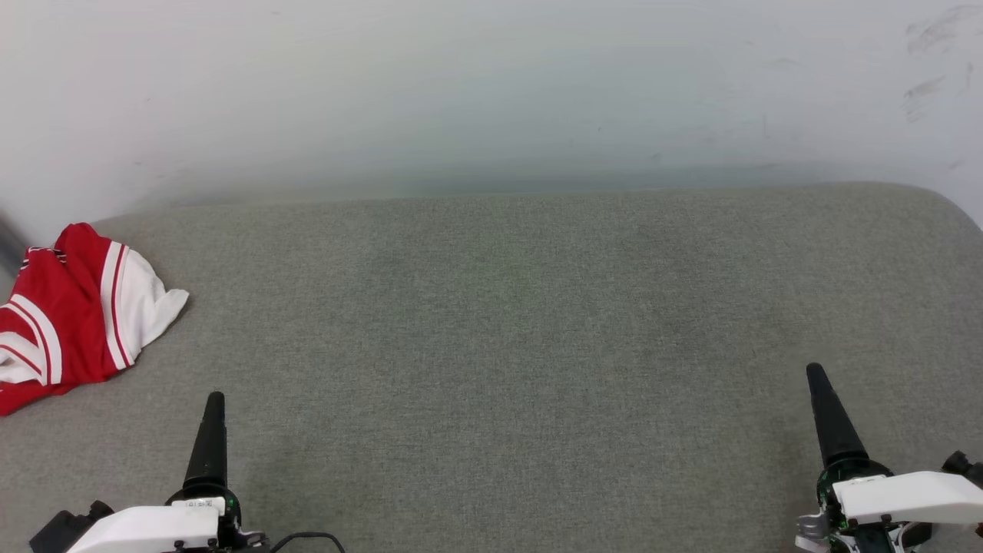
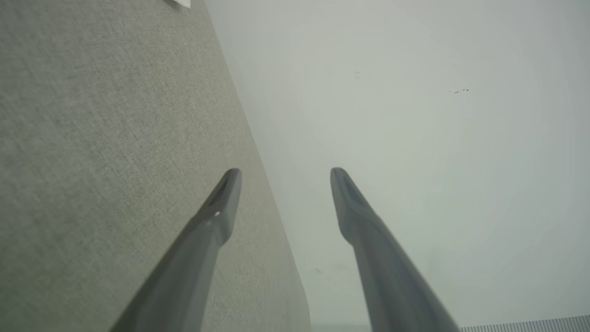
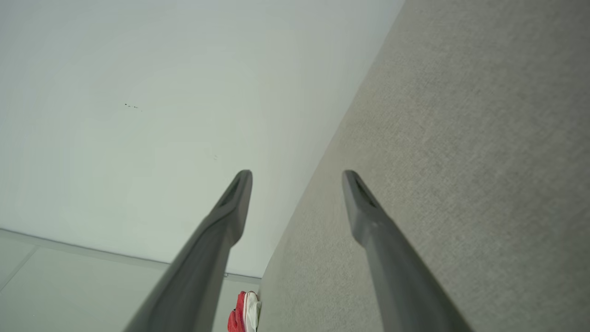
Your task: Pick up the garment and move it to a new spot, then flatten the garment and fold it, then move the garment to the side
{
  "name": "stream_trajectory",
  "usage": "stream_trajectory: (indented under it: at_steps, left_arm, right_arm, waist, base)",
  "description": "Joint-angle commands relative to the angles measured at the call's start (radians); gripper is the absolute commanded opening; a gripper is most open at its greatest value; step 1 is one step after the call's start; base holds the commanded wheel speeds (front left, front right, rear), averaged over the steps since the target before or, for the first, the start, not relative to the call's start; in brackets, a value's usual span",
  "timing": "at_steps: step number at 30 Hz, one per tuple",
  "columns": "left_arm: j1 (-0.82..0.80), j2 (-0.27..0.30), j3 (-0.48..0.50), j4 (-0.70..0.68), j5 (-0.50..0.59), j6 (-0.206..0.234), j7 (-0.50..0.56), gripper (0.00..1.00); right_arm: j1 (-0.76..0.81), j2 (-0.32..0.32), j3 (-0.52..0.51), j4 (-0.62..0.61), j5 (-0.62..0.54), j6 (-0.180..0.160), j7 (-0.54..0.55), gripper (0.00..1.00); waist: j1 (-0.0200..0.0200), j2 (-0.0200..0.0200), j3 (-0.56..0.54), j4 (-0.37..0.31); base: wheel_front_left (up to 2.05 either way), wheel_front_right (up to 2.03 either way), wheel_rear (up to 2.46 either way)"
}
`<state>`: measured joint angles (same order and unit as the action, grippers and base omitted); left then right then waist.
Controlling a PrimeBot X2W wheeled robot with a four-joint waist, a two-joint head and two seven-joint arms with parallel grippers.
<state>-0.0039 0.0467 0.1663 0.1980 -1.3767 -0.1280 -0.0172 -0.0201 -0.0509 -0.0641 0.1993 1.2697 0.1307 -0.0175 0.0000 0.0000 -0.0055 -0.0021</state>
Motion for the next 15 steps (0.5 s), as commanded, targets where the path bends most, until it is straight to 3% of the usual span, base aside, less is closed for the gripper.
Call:
stream_trajectory:
  at_steps: [1, 15]
  left_arm:
    - [-0.005, 0.002, 0.014, -0.029, 0.04, -0.002, -0.012, 1.0]
    - [0.006, 0.003, 0.045, -0.133, 0.277, -0.002, -0.059, 1.0]
  right_arm:
    - [-0.007, 0.0, -0.012, -0.035, -0.054, 0.0, -0.011, 1.0]
    - [-0.008, 0.0, 0.011, -0.168, -0.448, 0.0, -0.058, 1.0]
  waist:
    - [0.0, 0.0, 0.0, 0.0]
    - [0.0, 0.0, 0.001, -0.001]
  base:
    - [0.0, 0.0, 0.0]
    - [0.0, 0.0, 0.0]
